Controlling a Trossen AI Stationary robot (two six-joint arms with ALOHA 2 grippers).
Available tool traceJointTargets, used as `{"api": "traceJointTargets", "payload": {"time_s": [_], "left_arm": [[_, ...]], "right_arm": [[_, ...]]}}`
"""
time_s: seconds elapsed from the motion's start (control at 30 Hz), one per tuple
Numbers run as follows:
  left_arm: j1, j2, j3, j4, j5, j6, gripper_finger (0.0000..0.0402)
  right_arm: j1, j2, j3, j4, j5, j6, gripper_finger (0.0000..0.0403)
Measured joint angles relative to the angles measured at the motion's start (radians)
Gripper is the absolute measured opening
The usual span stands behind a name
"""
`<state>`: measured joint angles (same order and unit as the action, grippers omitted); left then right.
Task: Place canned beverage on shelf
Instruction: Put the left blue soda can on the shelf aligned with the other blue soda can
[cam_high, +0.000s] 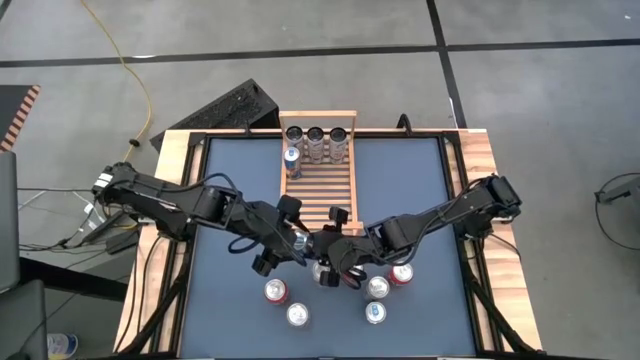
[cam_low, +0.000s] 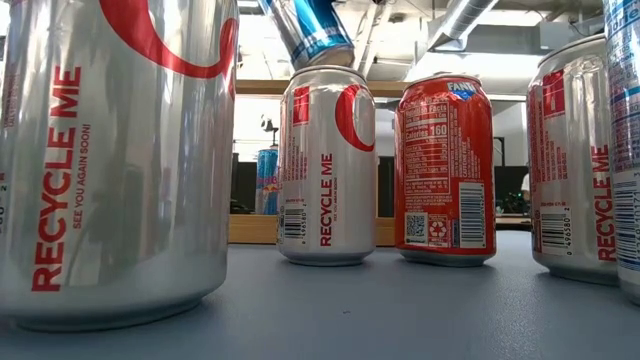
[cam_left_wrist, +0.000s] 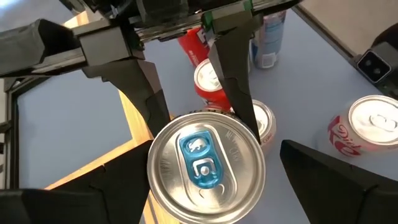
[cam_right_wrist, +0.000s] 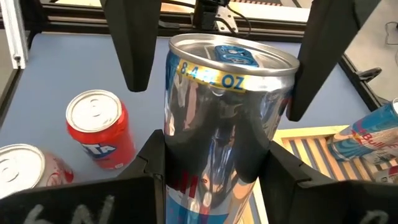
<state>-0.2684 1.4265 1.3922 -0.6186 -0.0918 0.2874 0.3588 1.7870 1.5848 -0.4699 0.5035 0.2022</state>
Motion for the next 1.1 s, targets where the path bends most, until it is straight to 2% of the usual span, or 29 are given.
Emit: {"api": "traceJointTargets", "payload": {"time_s": [0.4, 0.87, 1.1], "left_arm": [[0.000, 0.007, 0.000, 0.004, 0.012, -0.003, 0.0323], [0.000, 0.007, 0.000, 0.011, 0.017, -0.004, 0.0241], [0.000, 0.007, 0.000, 0.011, 0.018, -0.008, 0.0235]], "right_arm": [[0.001, 0.001, 0.000, 0.005, -0.017, 0.008, 0.0148], [0.008, 0.001, 0.000, 0.007, -0.035, 0.007, 0.0148], [0.007, 0.001, 0.000, 0.008, -0.058, 0.011, 0.0167]]}}
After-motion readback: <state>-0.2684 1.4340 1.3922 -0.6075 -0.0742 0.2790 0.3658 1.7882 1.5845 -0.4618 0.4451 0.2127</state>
